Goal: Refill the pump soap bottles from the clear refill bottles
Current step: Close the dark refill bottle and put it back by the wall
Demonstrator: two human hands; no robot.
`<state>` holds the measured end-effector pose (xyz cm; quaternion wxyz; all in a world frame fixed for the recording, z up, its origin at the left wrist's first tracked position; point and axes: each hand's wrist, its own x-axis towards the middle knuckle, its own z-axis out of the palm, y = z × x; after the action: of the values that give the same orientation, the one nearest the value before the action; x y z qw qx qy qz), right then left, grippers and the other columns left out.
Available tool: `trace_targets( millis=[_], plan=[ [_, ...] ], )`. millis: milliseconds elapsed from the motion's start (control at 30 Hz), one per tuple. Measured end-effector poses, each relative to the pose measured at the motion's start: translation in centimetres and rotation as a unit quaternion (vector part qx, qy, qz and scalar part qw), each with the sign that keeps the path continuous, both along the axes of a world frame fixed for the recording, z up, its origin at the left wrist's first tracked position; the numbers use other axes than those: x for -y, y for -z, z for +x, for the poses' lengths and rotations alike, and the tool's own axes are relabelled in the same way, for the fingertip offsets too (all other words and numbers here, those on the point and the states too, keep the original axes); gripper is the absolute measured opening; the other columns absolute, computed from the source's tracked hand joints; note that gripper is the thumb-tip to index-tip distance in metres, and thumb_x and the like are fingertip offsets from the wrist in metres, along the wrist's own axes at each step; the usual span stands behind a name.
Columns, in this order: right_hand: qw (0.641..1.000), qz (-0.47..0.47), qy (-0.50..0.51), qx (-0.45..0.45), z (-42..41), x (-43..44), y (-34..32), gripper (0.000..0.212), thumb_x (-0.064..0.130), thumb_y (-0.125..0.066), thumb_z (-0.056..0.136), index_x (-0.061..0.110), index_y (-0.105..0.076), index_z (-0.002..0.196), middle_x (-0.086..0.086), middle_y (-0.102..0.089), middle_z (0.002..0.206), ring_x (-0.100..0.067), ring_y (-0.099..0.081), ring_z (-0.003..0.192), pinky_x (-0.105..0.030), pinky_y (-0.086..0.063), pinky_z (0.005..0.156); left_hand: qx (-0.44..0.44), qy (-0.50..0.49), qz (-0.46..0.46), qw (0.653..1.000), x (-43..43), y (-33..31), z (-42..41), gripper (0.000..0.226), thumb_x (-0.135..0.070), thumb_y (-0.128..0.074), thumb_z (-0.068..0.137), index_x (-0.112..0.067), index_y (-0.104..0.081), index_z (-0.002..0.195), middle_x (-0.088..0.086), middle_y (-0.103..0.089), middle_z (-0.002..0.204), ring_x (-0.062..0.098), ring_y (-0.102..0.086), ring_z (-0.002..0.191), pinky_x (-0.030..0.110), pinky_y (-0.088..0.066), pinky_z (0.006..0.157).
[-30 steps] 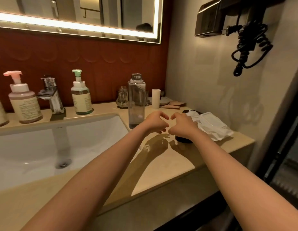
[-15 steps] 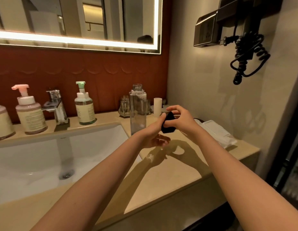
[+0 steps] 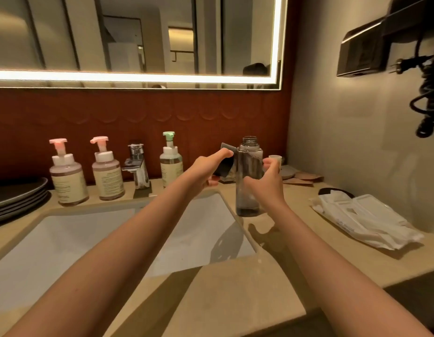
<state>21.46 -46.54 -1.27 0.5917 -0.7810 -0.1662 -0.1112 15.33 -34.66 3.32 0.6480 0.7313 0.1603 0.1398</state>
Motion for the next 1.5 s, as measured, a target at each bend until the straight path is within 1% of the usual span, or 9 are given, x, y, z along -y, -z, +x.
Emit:
trace_targets(
  millis=[167, 333, 500, 733, 833, 1000, 1200, 1367, 1500],
  plan=[
    [0.995, -0.054, 0.074, -0.031, 0.8, -3.2, 0.5, 0.095, 0.027, -0.075, 0.076, 0.016, -0.011, 0.145, -0.011, -0.030, 0.146, -0.030, -0.037, 0.130, -0.043, -0.039, 0.101, 0.010, -0.030, 0.113, 0.993, -1.1, -2.0, 0.0, 0.035, -0.040, -0.059, 0.086, -0.013, -0.053, 0.106, 0.005, -0.058, 0.106, 0.017, -0.051, 0.094, 0.024, -0.040, 0.066],
    [0.991, -0.031, 0.097, -0.084, 2.2, -3.3, -0.5, 0.087, 0.032, -0.073, 0.080, 0.011, -0.017, 0.144, -0.013, -0.044, 0.138, -0.031, -0.049, 0.121, -0.040, -0.046, 0.091, 0.002, -0.045, 0.159, 0.986, -1.2, -3.1, 1.3, 0.073, -0.045, -0.062, 0.082, -0.008, -0.033, 0.138, 0.009, -0.049, 0.132, 0.020, -0.050, 0.108, 0.024, -0.040, 0.066],
    [0.993, -0.093, 0.051, -0.056, 2.6, -1.2, -0.2, 0.077, 0.041, -0.071, 0.079, 0.015, -0.032, 0.139, -0.008, -0.049, 0.135, -0.029, -0.050, 0.120, -0.040, -0.048, 0.088, 0.013, -0.065, 0.228, 0.971, -0.8, -4.2, 2.6, 0.086, -0.043, -0.064, 0.082, -0.004, -0.018, 0.143, 0.012, -0.041, 0.137, 0.022, -0.049, 0.116, 0.025, -0.041, 0.073],
    [0.995, -0.084, -0.008, -0.055, 1.9, 1.1, -0.4, 0.065, 0.036, -0.075, 0.075, 0.019, -0.044, 0.129, -0.004, -0.054, 0.127, -0.027, -0.050, 0.117, -0.042, -0.048, 0.092, 0.040, -0.022, 0.403, 0.914, 1.3, -5.7, 3.6, 0.070, -0.049, -0.063, 0.081, -0.007, -0.041, 0.133, 0.007, -0.053, 0.126, 0.012, -0.048, 0.094, 0.013, -0.039, 0.058],
    [0.994, -0.087, -0.019, -0.055, 1.9, 1.5, -0.4, 0.062, 0.029, -0.073, 0.078, 0.017, -0.043, 0.131, -0.004, -0.054, 0.128, -0.026, -0.049, 0.117, -0.041, -0.047, 0.092, 0.026, 0.005, 0.446, 0.895, 2.6, -6.1, 4.0, 0.067, -0.051, -0.058, 0.084, -0.008, -0.046, 0.134, 0.008, -0.055, 0.130, 0.018, -0.055, 0.105, 0.020, -0.045, 0.074],
    [0.994, -0.082, -0.018, -0.063, 2.1, 2.3, 0.0, 0.062, 0.017, -0.066, 0.081, 0.015, -0.039, 0.136, -0.005, -0.051, 0.133, -0.028, -0.046, 0.121, -0.044, -0.047, 0.096, 0.012, 0.046, 0.438, 0.898, 3.8, -6.0, 4.3, 0.054, -0.045, -0.057, 0.086, -0.009, -0.055, 0.126, 0.005, -0.061, 0.114, 0.016, -0.057, 0.093, 0.017, -0.045, 0.065],
    [0.994, -0.087, -0.022, -0.064, 2.3, 2.6, 0.1, 0.053, 0.013, -0.062, 0.083, 0.015, -0.042, 0.132, -0.006, -0.052, 0.129, -0.026, -0.047, 0.118, -0.046, -0.046, 0.096, -0.009, 0.085, 0.397, 0.914, 4.4, -6.4, 3.7, 0.055, -0.029, -0.060, 0.085, -0.017, -0.044, 0.136, 0.005, -0.050, 0.128, 0.016, -0.048, 0.104, 0.023, -0.045, 0.083],
    [0.994, -0.090, -0.018, -0.066, 2.3, 2.7, 0.0, 0.059, 0.018, -0.063, 0.082, 0.016, -0.039, 0.136, -0.006, -0.050, 0.134, -0.028, -0.045, 0.123, -0.049, -0.045, 0.098, -0.063, 0.092, 0.351, 0.930, 4.7, -7.2, 3.5, 0.048, -0.020, -0.062, 0.081, -0.023, -0.050, 0.128, 0.002, -0.046, 0.117, 0.022, -0.045, 0.101, 0.032, -0.037, 0.079],
    [0.994, -0.081, -0.018, -0.067, 2.3, 2.6, 0.1, 0.066, 0.021, -0.066, 0.082, 0.018, -0.036, 0.141, -0.004, -0.046, 0.139, -0.027, -0.043, 0.125, -0.042, -0.045, 0.097, -0.072, 0.066, 0.351, 0.931, 4.3, -7.3, 3.5, 0.047, -0.032, -0.067, 0.079, -0.017, -0.053, 0.122, 0.001, -0.051, 0.107, 0.017, -0.049, 0.087, 0.024, -0.033, 0.057]
  ],
)
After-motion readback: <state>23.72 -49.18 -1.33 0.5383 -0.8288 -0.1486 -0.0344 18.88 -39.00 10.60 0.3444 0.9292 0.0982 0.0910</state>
